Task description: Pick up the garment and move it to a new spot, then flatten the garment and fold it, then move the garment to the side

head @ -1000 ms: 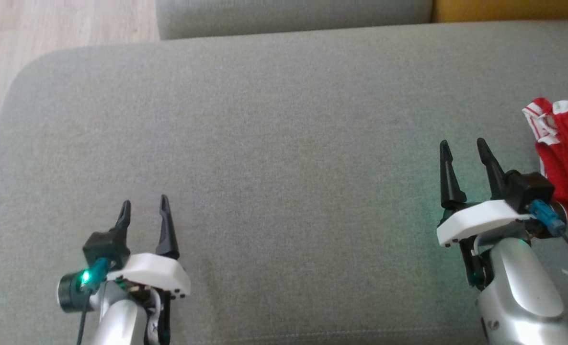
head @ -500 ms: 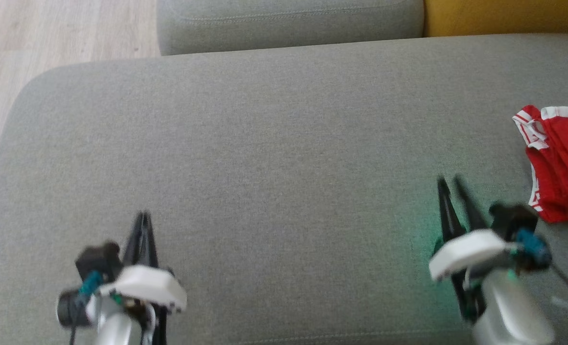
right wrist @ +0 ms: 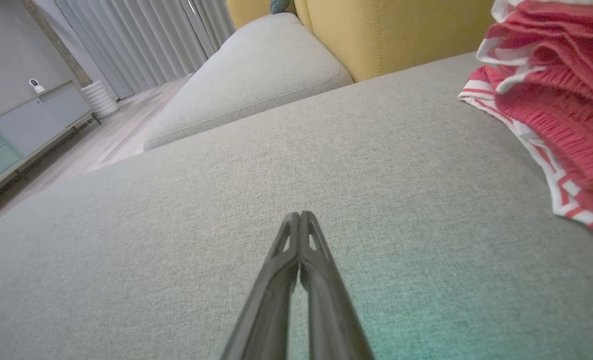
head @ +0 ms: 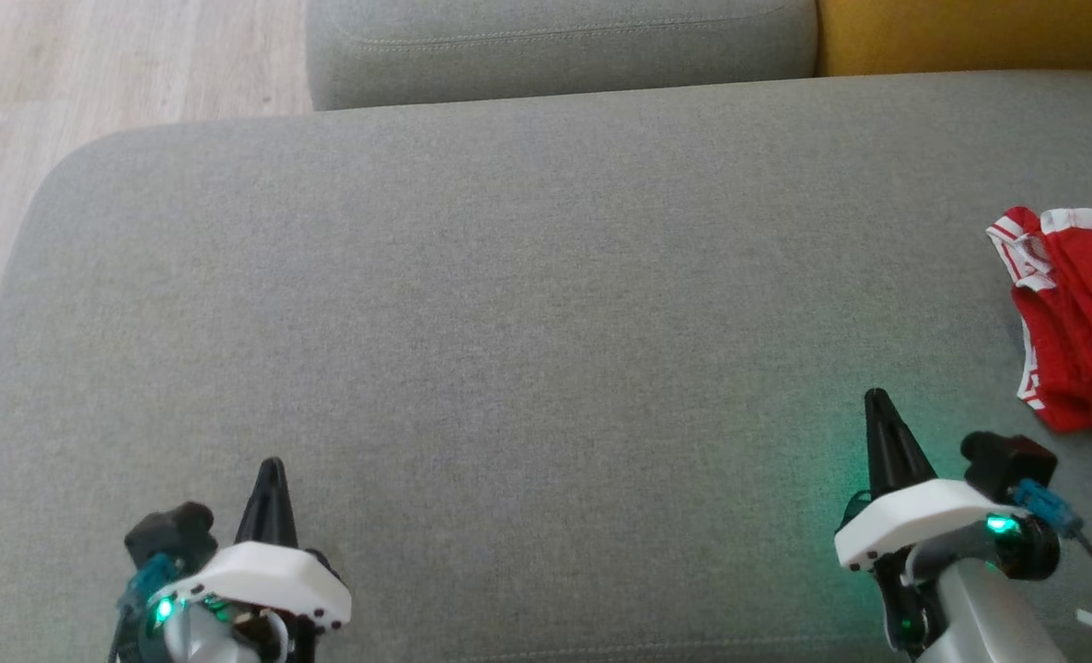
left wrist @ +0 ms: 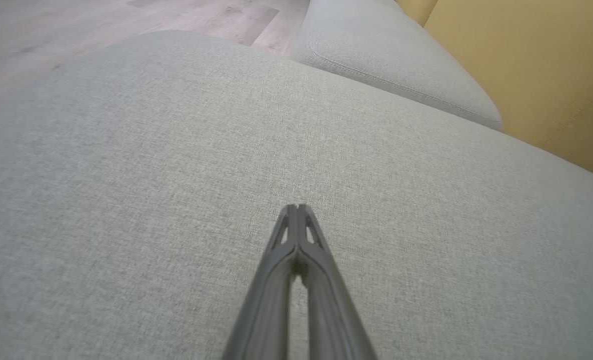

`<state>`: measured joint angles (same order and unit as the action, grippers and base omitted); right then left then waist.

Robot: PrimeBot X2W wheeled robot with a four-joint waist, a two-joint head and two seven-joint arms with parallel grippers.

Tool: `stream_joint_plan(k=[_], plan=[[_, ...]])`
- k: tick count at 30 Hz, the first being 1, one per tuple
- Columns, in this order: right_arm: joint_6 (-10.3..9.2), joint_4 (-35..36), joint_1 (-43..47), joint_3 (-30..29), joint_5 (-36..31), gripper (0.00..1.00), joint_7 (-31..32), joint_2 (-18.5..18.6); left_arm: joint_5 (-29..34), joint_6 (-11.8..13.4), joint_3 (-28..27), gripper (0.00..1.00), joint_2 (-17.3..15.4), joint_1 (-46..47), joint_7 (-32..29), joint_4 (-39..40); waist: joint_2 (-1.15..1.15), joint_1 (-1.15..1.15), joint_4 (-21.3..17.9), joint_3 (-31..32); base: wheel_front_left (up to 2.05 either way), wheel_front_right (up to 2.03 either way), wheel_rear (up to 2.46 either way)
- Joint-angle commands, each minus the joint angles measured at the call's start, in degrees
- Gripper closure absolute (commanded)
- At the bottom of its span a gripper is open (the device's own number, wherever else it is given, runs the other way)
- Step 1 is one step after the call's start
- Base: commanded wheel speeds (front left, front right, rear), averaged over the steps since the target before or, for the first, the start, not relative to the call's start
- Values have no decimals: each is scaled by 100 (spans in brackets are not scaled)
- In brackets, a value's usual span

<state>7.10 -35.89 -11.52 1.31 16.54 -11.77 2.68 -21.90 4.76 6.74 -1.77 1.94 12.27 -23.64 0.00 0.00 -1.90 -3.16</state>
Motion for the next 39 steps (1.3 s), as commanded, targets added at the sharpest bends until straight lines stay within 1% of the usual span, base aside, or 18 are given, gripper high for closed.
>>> stream_joint_plan(k=[1, 39], plan=[[5, 232, -232, -30, 208, 100, 36, 28, -177, -45, -89, 100, -31, 269, -35, 224, 0, 0, 3, 4, 0, 0, 0], [16, 899, 32, -281, 2700, 100, 639, 25, -2499, -445, -506, 100, -58, 320, -656, 475, 0, 0, 67, 104, 0, 0, 0]])
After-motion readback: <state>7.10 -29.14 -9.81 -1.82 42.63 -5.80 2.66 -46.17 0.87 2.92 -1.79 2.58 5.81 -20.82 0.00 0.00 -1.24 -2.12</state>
